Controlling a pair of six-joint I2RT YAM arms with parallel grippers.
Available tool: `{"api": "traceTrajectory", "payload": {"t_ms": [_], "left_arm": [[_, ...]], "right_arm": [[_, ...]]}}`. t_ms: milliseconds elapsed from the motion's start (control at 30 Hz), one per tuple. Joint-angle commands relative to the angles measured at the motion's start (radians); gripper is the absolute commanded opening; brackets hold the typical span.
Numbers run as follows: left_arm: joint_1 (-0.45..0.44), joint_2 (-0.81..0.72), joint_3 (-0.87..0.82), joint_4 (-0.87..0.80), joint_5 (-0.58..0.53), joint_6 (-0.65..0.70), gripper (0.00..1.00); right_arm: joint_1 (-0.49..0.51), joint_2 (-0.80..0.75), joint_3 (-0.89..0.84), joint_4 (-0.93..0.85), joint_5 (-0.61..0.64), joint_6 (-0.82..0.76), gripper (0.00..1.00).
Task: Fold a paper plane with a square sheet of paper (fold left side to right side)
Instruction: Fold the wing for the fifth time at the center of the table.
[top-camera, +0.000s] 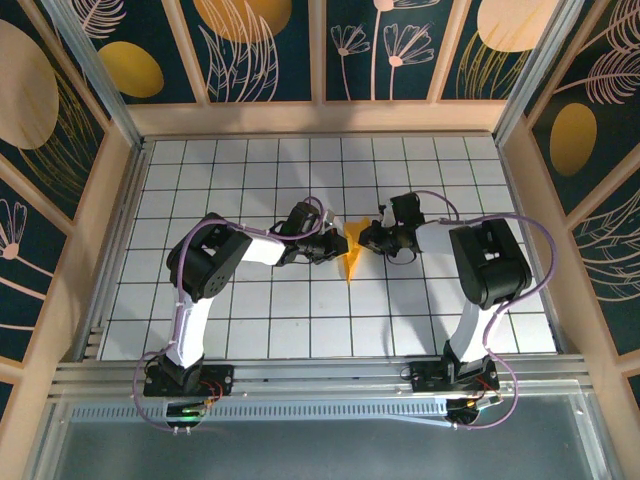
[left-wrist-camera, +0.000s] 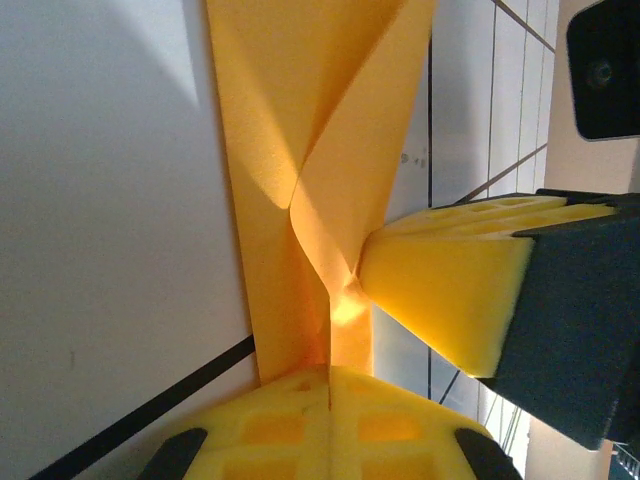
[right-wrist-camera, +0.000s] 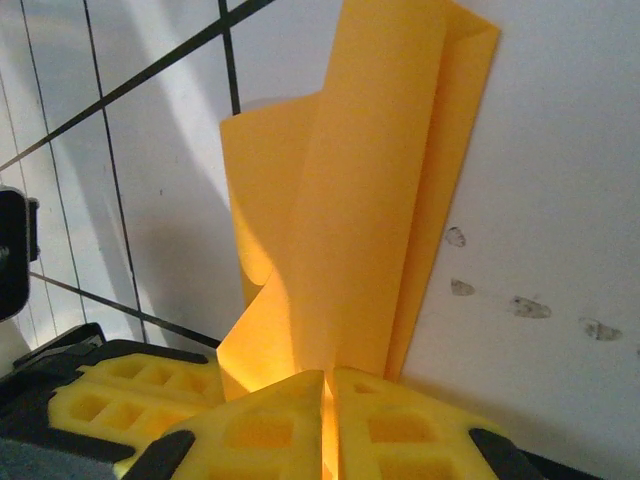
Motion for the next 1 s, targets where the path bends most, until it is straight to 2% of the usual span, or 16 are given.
{"api": "traceTrajectory", "payload": {"t_ms": [0,233,367,533,700,833,967], "left_arm": [[0.033,0.036,-0.041,-0.125,-0.18,0.029,0.0],[0.037,0.027,-0.051,-0.108,-0.176,0.023,0.0],[0.038,0.005,-0.06,-0.054,-0.148,0.009,0.1],[0.039,-0.051,-0.059,-0.02,-0.116,0.0,0.2],[0.039,-0.122,-0.07,-0.051,-0.126,0.01,0.24],[0.038,-0.183,-0.081,-0.112,-0.136,0.044,0.19],[0.036,-0.221,-0.093,-0.13,-0.069,0.048,0.09]], "right_arm": [[0.003,0.022,0.026,-0.031,0.027,-0.023,0.11],[0.003,0.039,0.023,-0.092,0.066,-0.041,0.05],[0.002,0.05,0.007,-0.103,0.083,-0.042,0.0],[0.003,0.06,-0.005,-0.096,0.087,-0.036,0.0],[0.003,0.064,-0.005,-0.1,0.091,-0.042,0.0],[0.001,0.064,-0.009,-0.097,0.095,-0.044,0.0],[0.001,0.065,-0.013,-0.09,0.09,-0.04,0.0]]}}
